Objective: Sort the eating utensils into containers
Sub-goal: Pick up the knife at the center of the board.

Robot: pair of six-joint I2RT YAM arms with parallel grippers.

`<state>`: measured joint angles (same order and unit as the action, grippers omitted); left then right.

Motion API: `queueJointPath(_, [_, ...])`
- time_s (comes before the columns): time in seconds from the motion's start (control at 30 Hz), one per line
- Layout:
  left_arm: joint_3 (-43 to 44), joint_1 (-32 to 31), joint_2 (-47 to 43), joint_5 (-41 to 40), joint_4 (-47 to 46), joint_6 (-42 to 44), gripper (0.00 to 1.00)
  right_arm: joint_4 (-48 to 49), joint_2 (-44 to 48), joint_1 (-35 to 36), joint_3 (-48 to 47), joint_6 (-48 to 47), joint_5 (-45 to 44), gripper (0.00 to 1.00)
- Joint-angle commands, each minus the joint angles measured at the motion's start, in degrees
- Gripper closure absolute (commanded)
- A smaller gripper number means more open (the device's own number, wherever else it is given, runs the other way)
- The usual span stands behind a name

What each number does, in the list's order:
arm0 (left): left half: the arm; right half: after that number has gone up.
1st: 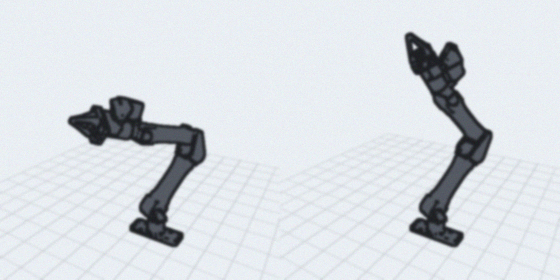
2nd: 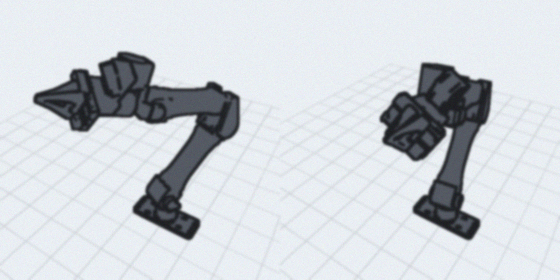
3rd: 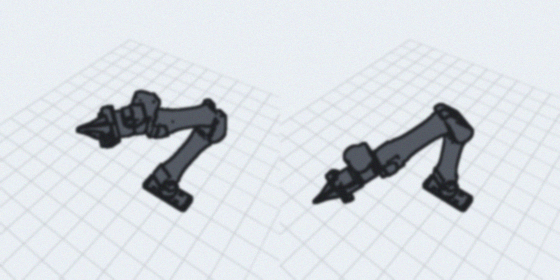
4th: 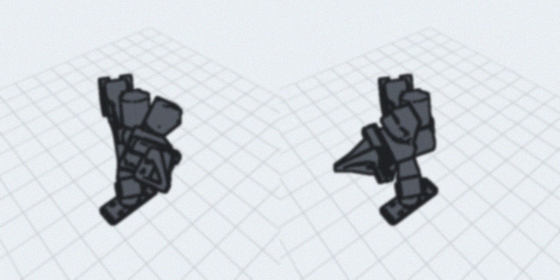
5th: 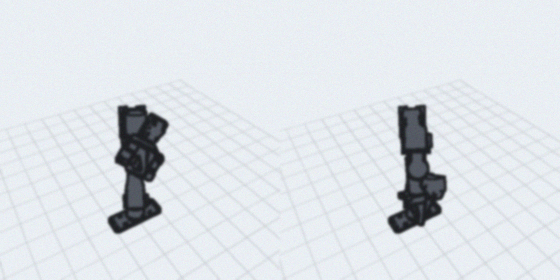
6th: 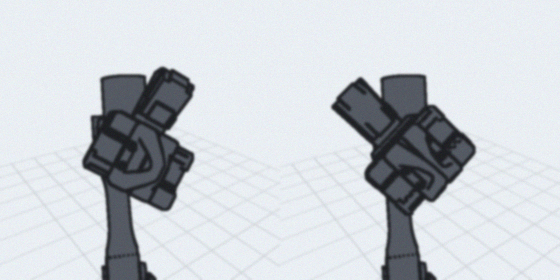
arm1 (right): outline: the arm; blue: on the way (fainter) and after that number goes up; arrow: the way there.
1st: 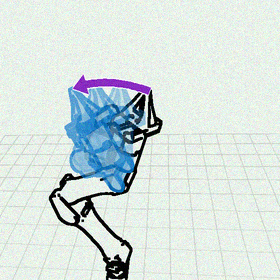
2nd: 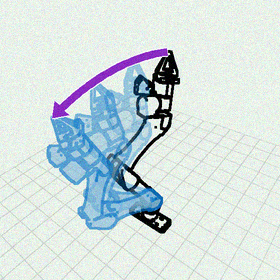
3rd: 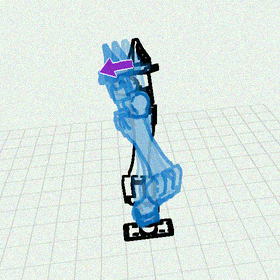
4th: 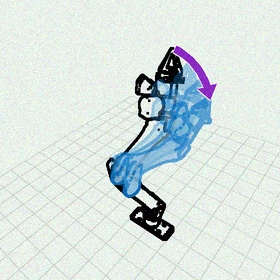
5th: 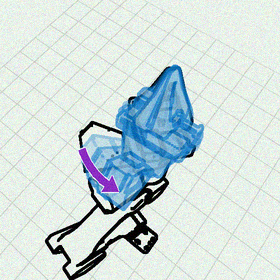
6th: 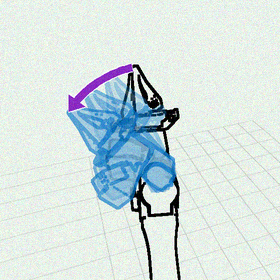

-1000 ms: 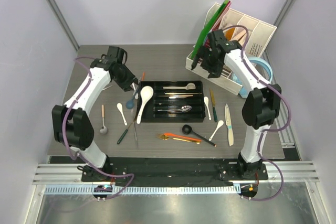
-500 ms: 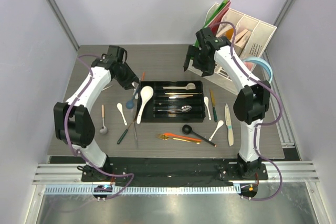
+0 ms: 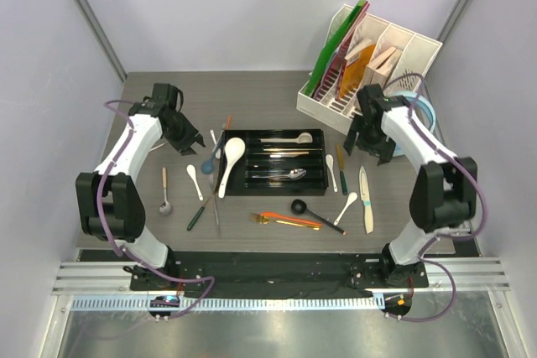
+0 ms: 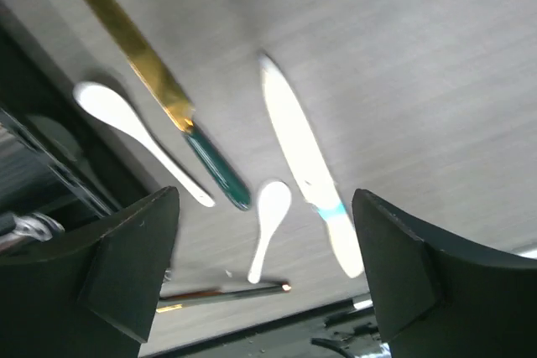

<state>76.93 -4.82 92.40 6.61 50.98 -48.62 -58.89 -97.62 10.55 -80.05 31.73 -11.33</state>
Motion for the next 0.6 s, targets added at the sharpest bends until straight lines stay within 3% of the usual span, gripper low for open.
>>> queueJointPath(0.0, [1.8,0.0,1.6,3.5,-0.2,1.5,0.64,3.3,9.3,-1.1,9.7,0.8,-2.3,0.14])
queueJointPath(0.27, [-0.1,0.0,0.6,2.8,-0.4,1.6,0.64,0.7,10.4,-1.1,19.0,-1.6,-1.2,0.27])
queueJointPath(0.57, [-3.3,-0.2,-3.7,1.8,-0.8,1.5,0.64,2.0,8.0,-1.1,21.3,-2.8,0.6,0.36])
